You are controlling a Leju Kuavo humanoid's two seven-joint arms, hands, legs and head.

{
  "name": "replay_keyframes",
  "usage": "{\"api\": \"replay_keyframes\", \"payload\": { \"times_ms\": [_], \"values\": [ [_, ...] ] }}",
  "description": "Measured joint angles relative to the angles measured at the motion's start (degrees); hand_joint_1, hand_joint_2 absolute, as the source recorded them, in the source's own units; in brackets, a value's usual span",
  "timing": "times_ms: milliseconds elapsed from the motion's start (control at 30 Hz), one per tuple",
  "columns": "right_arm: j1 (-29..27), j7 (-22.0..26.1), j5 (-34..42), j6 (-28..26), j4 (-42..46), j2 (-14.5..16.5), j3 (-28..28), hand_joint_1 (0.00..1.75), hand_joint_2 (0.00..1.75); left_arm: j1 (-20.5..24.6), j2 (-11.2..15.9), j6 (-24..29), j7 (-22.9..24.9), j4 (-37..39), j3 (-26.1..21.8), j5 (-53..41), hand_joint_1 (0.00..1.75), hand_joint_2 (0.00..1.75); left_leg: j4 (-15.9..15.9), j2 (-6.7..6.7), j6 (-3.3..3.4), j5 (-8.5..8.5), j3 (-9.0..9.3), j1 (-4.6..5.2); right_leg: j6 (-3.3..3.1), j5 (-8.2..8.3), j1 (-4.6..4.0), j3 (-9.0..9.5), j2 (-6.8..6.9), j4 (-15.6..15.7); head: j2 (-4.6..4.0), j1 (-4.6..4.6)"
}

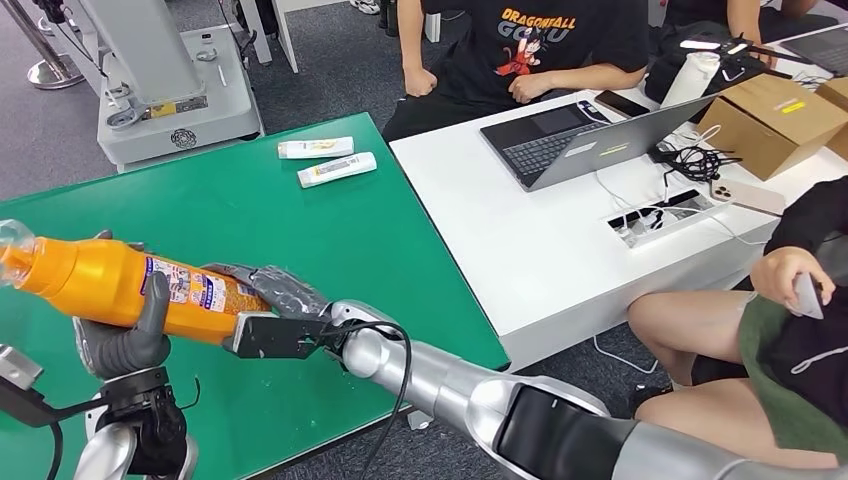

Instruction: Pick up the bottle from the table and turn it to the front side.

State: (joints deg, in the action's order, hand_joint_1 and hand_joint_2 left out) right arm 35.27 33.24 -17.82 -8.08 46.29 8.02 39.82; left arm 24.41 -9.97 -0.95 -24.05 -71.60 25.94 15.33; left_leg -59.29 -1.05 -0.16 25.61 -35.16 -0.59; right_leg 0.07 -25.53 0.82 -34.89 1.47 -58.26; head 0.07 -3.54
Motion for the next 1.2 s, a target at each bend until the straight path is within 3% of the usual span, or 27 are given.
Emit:
{"api": "replay_keyframes", "payload": {
  "times_ms": [500,633,1200],
  "values": [
    [0.0,0.9,0.1,-0.5,-2.7,0.7,0.3,1.75,1.75,-0.2,0.3,0.4,-1.1,1.6,0.0,1.4,1.75,1.75,0.0,0.00,0.00,0.00,0.00,0.00,0.00,0.00,0.00,0.00,0.00,0.0,0.00,0.00],
    [0.2,0.9,0.4,-1.7,-3.0,0.7,0.3,0.00,1.75,-0.1,0.3,0.5,-1.3,1.9,0.0,1.5,1.75,1.75,0.0,0.00,0.00,0.00,0.00,0.00,0.00,0.00,0.00,0.00,0.00,0.0,0.00,0.01],
    [-3.7,-4.3,4.0,-9.3,5.1,-0.2,-4.0,0.00,1.75,-0.3,1.1,2.1,-1.7,1.7,-0.5,1.4,1.75,1.75,0.0,0.00,0.00,0.00,0.00,0.00,0.00,0.00,0.00,0.00,0.00,0.0,-0.01,0.01]
  ]
}}
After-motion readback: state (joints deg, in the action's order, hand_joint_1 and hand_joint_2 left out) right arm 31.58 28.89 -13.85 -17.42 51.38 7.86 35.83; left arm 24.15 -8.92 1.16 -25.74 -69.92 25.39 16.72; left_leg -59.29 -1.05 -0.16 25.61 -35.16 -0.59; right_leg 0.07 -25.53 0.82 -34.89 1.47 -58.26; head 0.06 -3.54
